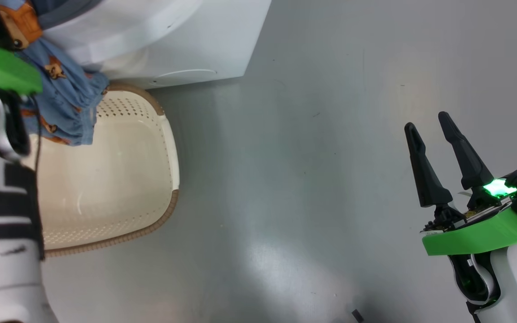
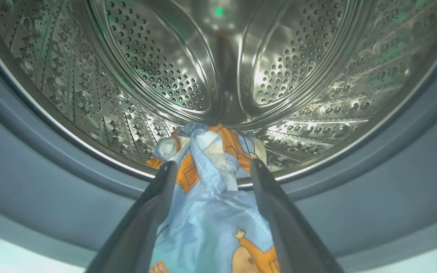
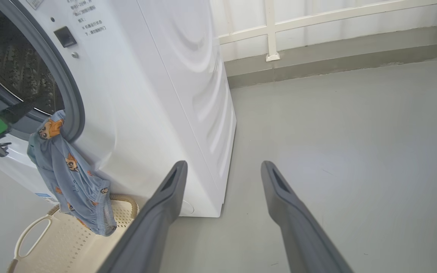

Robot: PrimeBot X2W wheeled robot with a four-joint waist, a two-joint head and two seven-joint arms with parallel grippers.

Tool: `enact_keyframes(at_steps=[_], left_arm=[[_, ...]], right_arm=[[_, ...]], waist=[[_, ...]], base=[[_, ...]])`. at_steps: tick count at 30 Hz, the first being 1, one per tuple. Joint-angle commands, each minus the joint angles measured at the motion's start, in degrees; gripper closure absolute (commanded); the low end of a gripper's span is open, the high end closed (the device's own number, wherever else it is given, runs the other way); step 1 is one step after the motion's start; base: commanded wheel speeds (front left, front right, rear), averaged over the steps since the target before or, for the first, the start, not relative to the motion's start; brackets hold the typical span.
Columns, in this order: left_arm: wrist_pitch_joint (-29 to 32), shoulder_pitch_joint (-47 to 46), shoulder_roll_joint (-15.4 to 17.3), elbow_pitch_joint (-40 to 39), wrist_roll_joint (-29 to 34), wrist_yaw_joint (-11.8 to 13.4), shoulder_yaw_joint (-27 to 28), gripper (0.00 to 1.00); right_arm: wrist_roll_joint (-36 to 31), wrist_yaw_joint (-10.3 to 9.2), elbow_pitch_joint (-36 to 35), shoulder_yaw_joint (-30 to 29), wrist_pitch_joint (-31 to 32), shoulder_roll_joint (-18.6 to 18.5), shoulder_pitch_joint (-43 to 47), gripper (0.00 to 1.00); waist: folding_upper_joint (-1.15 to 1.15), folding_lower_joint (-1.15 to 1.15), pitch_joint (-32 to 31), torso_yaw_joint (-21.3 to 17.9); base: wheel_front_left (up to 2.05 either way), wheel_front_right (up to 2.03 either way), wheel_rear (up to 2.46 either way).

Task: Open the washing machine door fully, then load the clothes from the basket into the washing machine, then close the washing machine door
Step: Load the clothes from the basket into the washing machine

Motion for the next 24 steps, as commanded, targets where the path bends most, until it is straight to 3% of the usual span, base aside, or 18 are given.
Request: enact_keyframes(at_steps=[1, 15, 24], left_arm=[[-0.13, 1.95, 1.94, -1.81, 0.81, -0.19, 0.78, 0.0], [-0.13, 19.17, -2.84, -16.61, 1.34, -0.82, 2.05, 0.0], [-0.13, 34.7, -3.36, -26.41, -2.16, 1.75, 0.18, 0.0]], right_arm=[[-0.02, 0.17, -1.34, 0.85, -0.27, -0.92, 1.91, 0.0], [-0.14, 0.17, -1.86, -0.37, -0.27, -1.74, 2.97, 0.0], [-0.01, 0.17, -1.92, -0.73, -0.27, -1.88, 3.28, 0.0]], waist=[[0.0, 0.0, -0.16, 0.22], [0.0, 0.0, -1.04, 2.08], [0.0, 0.0, -0.73, 2.05]], base=[[0.0, 0.0, 0.0], [0.0, 0.0, 0.0], [0.0, 0.0, 0.0]])
